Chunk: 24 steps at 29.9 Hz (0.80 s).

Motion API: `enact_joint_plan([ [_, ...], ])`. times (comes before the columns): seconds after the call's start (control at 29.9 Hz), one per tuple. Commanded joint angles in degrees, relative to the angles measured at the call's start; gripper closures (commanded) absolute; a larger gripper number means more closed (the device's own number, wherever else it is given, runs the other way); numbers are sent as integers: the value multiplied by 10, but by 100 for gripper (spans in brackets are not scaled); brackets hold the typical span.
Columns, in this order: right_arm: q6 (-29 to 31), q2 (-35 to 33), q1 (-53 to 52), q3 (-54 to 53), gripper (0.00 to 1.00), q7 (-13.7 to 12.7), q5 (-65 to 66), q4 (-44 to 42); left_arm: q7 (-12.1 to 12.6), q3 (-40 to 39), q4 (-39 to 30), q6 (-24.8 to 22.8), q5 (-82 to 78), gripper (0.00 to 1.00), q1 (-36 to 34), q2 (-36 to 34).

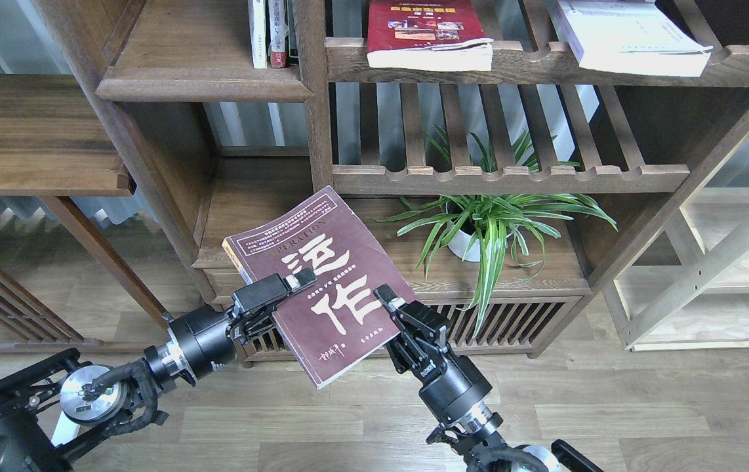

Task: Organize books on shelf
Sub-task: 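Lower the book and grasp its edge with the left gripper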

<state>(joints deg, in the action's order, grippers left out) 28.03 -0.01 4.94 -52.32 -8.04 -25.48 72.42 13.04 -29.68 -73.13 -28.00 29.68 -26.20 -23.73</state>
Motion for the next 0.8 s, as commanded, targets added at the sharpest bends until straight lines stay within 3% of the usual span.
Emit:
enact_joint_plan([
  [0.0, 0, 0, 1, 0, 92, 0, 0, 0, -5, -1, 1, 0, 2, 63, 3, 3],
  [0.13, 0, 0, 1, -1, 90, 0, 0, 0, -7, -2, 2, 0, 3, 82, 4, 3],
  [0.23, 0, 0, 0, -1, 80, 0, 0, -3, -9, -1, 4, 0, 3, 93, 5, 4],
  [0.47, 0, 0, 1, -2, 73, 0, 0, -3, -10, 0, 2, 0, 3, 99, 6, 4],
  [0.53, 0, 0, 0, -4, 65, 0, 1, -3, -10, 0, 2, 0, 3, 99, 6, 4],
  [0.67, 0, 0, -3, -3, 31, 1, 6, -3, -10, -2, 2, 0, 3, 99, 6, 4],
  [0.77, 0, 0, -8, -3, 12, 1, 26, -3, -11, -3, 2, 0, 3, 99, 7, 4],
])
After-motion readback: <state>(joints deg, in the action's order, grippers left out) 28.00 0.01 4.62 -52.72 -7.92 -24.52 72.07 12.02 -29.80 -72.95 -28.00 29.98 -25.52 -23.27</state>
